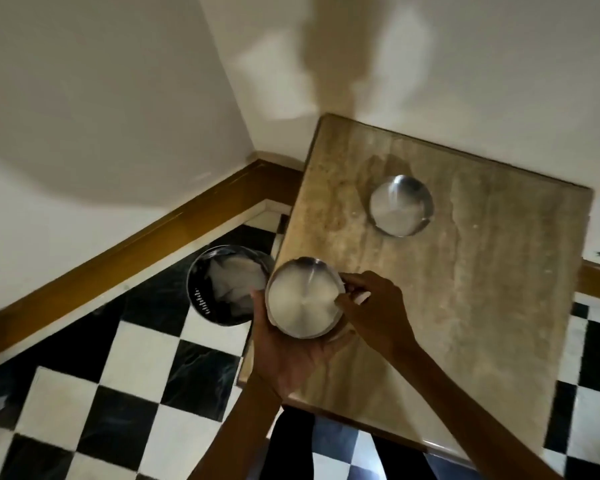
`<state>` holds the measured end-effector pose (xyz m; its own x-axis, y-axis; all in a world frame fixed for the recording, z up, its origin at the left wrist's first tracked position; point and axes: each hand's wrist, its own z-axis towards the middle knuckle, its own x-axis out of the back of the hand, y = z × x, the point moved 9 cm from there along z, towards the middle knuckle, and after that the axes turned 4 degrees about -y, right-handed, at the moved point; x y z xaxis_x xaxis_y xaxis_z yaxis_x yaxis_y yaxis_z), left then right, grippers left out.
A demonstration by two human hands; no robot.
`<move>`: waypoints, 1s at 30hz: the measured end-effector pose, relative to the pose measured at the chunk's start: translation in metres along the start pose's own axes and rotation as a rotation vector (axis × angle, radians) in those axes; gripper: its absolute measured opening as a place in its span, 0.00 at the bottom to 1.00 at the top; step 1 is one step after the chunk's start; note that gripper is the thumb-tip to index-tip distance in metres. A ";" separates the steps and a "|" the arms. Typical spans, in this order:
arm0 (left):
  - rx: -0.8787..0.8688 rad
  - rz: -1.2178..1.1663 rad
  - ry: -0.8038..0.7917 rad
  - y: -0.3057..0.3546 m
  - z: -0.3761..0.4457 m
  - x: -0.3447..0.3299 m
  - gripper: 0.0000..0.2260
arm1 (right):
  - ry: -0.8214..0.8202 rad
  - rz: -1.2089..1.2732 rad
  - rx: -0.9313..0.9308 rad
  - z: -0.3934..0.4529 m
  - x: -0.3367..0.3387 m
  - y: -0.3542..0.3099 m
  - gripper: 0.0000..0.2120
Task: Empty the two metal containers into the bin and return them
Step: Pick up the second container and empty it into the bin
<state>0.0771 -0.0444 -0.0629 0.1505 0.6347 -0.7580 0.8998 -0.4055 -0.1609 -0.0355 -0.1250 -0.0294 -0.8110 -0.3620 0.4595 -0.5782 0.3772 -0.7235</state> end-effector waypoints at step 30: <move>-0.708 2.122 0.361 0.258 -0.018 0.097 0.57 | -0.468 -0.991 0.793 0.037 -0.268 -0.080 0.45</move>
<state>0.3317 -0.0752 -0.1667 0.7480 -0.1672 0.6422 -0.6613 -0.2690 0.7002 0.2314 -0.0896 -0.1132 0.1118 -0.5064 0.8550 -0.5620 -0.7418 -0.3659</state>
